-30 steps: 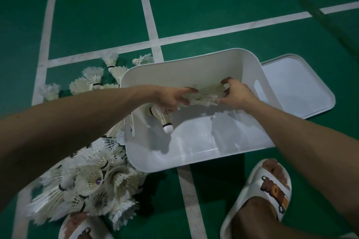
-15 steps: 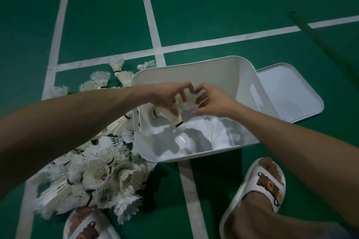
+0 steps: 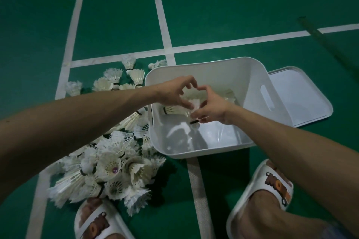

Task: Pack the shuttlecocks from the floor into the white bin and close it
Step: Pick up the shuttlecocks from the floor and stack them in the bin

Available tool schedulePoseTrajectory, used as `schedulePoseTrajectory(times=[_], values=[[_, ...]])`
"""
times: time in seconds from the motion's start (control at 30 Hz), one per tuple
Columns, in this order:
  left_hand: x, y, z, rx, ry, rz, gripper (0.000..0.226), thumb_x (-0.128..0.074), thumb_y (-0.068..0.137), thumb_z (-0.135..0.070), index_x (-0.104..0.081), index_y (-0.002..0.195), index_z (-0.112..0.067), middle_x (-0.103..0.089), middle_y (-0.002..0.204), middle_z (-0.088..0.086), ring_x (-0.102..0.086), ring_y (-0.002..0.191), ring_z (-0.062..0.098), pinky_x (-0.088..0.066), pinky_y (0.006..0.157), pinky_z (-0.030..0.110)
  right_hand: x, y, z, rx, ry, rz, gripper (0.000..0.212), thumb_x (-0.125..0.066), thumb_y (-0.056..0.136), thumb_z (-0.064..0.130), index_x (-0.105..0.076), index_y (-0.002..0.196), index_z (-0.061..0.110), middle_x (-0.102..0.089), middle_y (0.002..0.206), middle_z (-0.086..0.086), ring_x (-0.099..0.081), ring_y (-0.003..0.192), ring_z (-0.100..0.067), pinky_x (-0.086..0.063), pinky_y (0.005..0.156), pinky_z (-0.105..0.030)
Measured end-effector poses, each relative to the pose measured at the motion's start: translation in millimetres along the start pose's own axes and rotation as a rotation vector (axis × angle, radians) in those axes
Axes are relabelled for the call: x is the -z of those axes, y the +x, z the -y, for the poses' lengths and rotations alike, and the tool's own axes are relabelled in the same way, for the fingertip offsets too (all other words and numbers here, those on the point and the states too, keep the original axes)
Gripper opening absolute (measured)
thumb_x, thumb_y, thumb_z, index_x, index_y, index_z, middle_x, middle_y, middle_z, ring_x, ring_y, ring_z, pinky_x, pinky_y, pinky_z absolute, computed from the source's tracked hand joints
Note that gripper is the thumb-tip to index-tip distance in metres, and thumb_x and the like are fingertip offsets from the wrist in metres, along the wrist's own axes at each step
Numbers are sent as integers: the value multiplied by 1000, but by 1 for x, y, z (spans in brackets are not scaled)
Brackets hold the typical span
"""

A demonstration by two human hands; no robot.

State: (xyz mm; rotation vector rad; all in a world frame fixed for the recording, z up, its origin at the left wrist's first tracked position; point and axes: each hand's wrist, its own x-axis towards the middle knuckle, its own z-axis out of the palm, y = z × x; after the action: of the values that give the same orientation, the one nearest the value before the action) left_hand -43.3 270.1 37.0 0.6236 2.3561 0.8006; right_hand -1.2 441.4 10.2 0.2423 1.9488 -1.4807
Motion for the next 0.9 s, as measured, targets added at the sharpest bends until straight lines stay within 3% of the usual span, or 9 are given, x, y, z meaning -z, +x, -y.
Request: schedulePoseTrajectory(times=[0.1,0.27,0.33,0.47,0.53,0.63,0.77,0.83,0.9], values=[[-1,0,6,174,-86,47,72,-76,79,-29,-33,136,-20,-44,134,8,-52,111,21,-48,92,32,3,2,-2,-35,91,-84,83,-71,75,-11,-30,137,28,-57,93,-15,-60,65,-22,-59,63,-36],[-10,1,4,247,-455,110,67,-70,81,2,-29,132,-12,-63,105,16,-65,83,20,-56,68,23,6,2,4,-22,342,-71,59,-66,81,-10,-42,128,16,-62,104,-16,-66,73,-27,-59,67,-35],[-12,3,3,235,-345,64,56,-71,81,-2,-36,125,-10,-64,106,13,-65,81,18,-56,66,24,9,1,5,-17,274,-49,59,-71,79,-6,-42,126,15,-63,105,-16,-66,75,-26,-59,71,-37],[-2,8,7,115,288,93,36,-75,81,-28,-54,108,-17,-65,106,1,-60,89,17,-46,72,26,21,-1,5,166,-131,-100,76,-83,68,5,-44,130,27,-52,115,-9,-61,93,-24,-58,83,-42],[2,8,7,103,331,126,35,-75,81,-29,-57,109,-17,-65,104,-1,-60,91,18,-49,79,30,24,-4,10,245,-245,-46,78,-84,67,6,-48,132,30,-51,118,-5,-61,98,-22,-57,83,-35],[3,6,5,76,403,153,34,-74,81,-28,-60,110,-19,-64,100,-2,-60,89,17,-51,85,36,23,-4,16,262,-540,-2,66,-83,71,10,-56,128,27,-56,116,-1,-61,88,-12,-51,75,-23],[7,3,8,16,486,156,30,-71,84,-29,-61,109,-17,-66,99,-1,-59,85,16,-46,73,29,13,-1,15,249,-749,-39,57,-83,72,17,-59,124,20,-60,117,-2,-60,85,-14,-45,63,-17],[14,-2,9,-22,549,121,28,-67,87,-27,-60,111,-15,-64,102,2,-57,86,16,-42,72,26,6,1,14,236,-798,-35,56,-83,71,19,-59,122,19,-62,116,-1,-60,84,-14,-47,61,-19],[23,-9,10,-69,635,79,28,-63,90,-27,-59,113,-13,-63,106,3,-55,89,15,-42,75,26,-3,5,12,223,-861,-38,57,-85,69,21,-59,120,20,-63,117,-2,-61,87,-18,-55,70,-30]])
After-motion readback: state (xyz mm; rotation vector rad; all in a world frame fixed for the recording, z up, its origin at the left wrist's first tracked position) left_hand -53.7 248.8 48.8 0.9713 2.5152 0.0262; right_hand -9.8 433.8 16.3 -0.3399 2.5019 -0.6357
